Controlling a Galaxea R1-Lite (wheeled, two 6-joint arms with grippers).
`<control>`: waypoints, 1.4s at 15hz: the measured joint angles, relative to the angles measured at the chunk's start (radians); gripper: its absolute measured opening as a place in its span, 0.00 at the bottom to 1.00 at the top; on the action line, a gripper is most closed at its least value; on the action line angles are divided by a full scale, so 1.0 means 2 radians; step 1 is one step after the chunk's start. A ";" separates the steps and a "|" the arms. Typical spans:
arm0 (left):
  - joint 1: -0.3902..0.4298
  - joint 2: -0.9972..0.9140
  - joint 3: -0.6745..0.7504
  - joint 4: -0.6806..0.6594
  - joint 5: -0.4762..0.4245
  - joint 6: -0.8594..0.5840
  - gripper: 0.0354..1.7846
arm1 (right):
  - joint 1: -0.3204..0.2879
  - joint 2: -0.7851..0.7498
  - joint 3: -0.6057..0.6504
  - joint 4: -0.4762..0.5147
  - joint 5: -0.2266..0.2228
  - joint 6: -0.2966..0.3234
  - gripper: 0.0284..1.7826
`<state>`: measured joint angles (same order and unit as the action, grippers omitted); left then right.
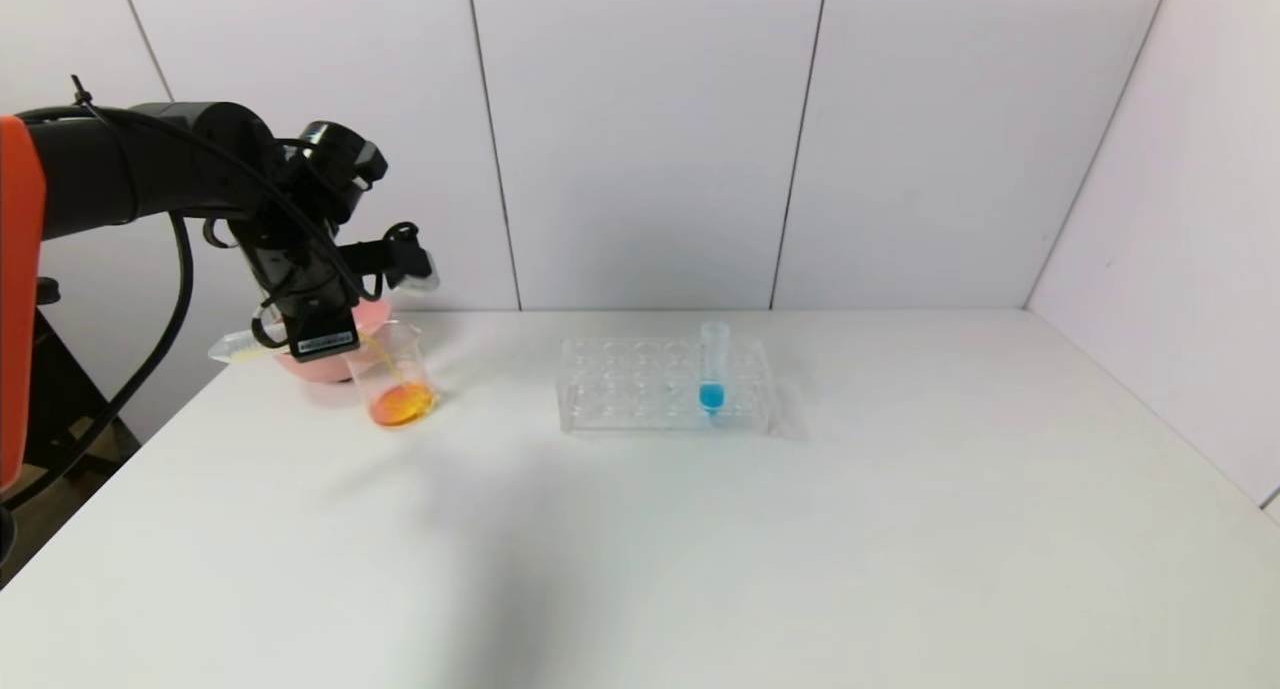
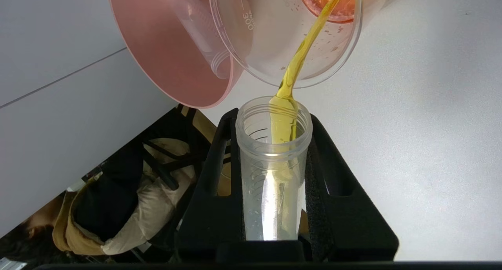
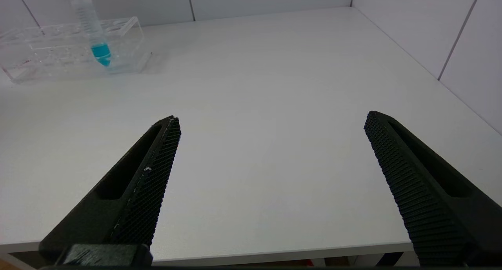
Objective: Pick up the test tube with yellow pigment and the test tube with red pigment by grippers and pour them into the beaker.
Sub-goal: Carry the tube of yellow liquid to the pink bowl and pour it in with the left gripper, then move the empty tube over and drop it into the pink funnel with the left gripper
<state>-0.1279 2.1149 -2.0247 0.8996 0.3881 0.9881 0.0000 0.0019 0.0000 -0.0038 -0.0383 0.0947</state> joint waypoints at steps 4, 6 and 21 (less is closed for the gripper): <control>-0.013 0.000 0.000 0.001 0.038 0.002 0.24 | 0.000 0.000 0.000 0.000 0.000 0.000 0.96; -0.018 0.000 0.000 -0.001 0.060 0.004 0.24 | 0.000 0.000 0.000 0.000 0.000 0.000 0.96; -0.011 -0.014 0.006 -0.024 0.023 -0.058 0.24 | 0.000 0.000 0.000 0.000 0.000 0.000 0.96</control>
<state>-0.1504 2.0860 -2.0119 0.8523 0.4334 0.8717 0.0000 0.0019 0.0000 -0.0043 -0.0379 0.0947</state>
